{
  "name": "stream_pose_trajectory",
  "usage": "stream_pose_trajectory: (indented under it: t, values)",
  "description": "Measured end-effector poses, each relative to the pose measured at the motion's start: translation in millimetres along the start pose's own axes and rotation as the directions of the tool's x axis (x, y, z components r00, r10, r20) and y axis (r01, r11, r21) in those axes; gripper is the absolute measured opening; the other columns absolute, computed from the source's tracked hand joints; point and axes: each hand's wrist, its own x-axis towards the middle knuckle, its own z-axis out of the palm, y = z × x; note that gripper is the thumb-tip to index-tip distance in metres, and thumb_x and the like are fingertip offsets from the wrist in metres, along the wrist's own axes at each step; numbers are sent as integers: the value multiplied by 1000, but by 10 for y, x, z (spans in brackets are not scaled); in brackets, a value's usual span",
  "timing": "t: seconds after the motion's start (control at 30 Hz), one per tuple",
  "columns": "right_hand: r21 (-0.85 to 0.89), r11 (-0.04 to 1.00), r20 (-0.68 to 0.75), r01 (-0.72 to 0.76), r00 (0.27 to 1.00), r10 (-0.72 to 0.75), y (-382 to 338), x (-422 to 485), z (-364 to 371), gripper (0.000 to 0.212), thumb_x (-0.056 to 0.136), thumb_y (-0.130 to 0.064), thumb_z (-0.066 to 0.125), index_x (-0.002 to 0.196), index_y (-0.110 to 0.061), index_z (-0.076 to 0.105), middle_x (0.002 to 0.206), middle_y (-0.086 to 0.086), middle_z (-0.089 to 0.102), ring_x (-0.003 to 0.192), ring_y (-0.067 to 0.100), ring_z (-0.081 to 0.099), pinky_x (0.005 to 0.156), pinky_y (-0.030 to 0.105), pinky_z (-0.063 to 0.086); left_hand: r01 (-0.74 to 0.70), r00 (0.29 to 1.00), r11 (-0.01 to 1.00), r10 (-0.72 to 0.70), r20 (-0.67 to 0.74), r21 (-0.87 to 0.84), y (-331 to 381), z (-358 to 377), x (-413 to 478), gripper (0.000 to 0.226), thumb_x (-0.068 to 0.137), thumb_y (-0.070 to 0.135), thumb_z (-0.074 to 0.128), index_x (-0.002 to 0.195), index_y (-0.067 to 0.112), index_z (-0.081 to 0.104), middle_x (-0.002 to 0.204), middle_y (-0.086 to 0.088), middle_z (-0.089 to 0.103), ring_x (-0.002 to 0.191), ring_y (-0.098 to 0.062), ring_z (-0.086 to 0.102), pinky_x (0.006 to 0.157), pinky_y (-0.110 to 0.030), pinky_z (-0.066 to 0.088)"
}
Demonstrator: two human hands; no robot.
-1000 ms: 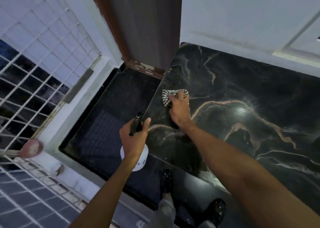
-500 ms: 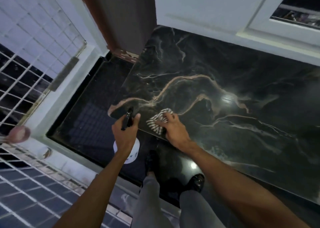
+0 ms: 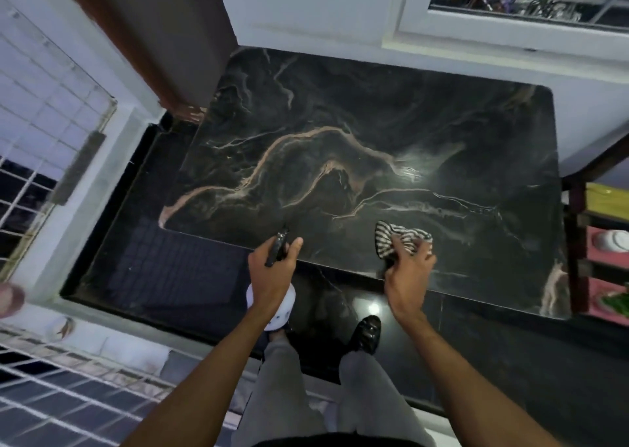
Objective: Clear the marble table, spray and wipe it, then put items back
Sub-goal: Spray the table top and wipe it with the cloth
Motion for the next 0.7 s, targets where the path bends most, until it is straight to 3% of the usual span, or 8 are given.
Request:
stream_pose_trajectory:
  t: [0.1, 0.2, 0.3, 0.37, 0.43, 0.57, 0.6, 0.7]
  values:
    - [14, 995, 118, 103, 988, -103, -320, -237, 103, 70, 83, 8, 55, 144, -27, 56, 154, 12, 32, 127, 36, 38, 103, 44, 49, -13, 999, 999, 12, 39, 30, -8, 29, -46, 51, 89, 28, 80, 57, 8, 46, 50, -5, 49, 50, -27, 48, 60, -40, 47]
    - [25, 968, 192, 251, 949, -251, -368, -303, 141, 76, 76, 10, 55, 142, -27, 58, 149, 9, 36, 124, 32, 40, 100, 43, 51, -37, 999, 996, 35, 35, 76, -26, -69, 23, 53, 89, 26, 81, 56, 9, 44, 49, -3, 48, 48, -19, 45, 56, -38, 45]
    - [75, 997, 7, -18, 1000, 18, -427, -213, 206, 68, 79, 10, 54, 137, -24, 63, 144, 14, 38, 119, 37, 42, 99, 51, 50, -16, 1000, 997, 16, 5, 69, -80, -314, 213, 50, 88, 27, 82, 56, 10, 47, 49, 2, 50, 47, -9, 44, 54, -31, 43]
    - [42, 997, -23, -61, 998, 62, -780, -309, 411, 70, 78, 11, 55, 139, -24, 61, 148, 15, 34, 121, 41, 40, 97, 51, 52, 6, 1000, 998, -6, -11, 57, -171, -568, 390, 48, 88, 26, 82, 57, 8, 51, 49, 2, 52, 46, -9, 46, 53, -29, 44]
    - [13, 994, 111, 107, 988, -108, -1268, -518, 702, 78, 75, 11, 56, 143, -28, 55, 154, 12, 29, 130, 39, 37, 98, 48, 52, 39, 999, 998, -37, -30, 57, -275, -827, 562, 47, 89, 28, 82, 58, 9, 53, 50, 1, 53, 47, -9, 46, 53, -24, 43]
    - [69, 901, 345, 427, 838, -424, -2247, -777, 1322, 80, 77, 9, 57, 146, -31, 51, 157, 7, 26, 137, 34, 32, 105, 43, 51, 80, 994, 994, -74, -77, 75, -518, -1452, 904, 44, 91, 30, 79, 56, 28, 53, 53, 15, 58, 50, -4, 53, 54, -13, 41]
    - [73, 893, 343, 445, 829, -441, -2462, -738, 1437, 77, 78, 9, 56, 144, -31, 53, 154, 7, 29, 134, 33, 35, 103, 44, 52, 89, 992, 993, -82, -93, 78, -581, -1606, 998, 45, 92, 30, 79, 55, 32, 53, 54, 18, 59, 52, -2, 55, 55, -11, 40]
    - [45, 942, 282, 333, 900, -332, -2947, -616, 1698, 71, 80, 9, 55, 140, -28, 56, 145, 8, 32, 125, 34, 39, 93, 49, 57, 113, 983, 991, -102, -156, 66, -767, -2022, 1258, 50, 92, 27, 80, 52, 36, 51, 51, 19, 56, 50, 0, 52, 54, -9, 39]
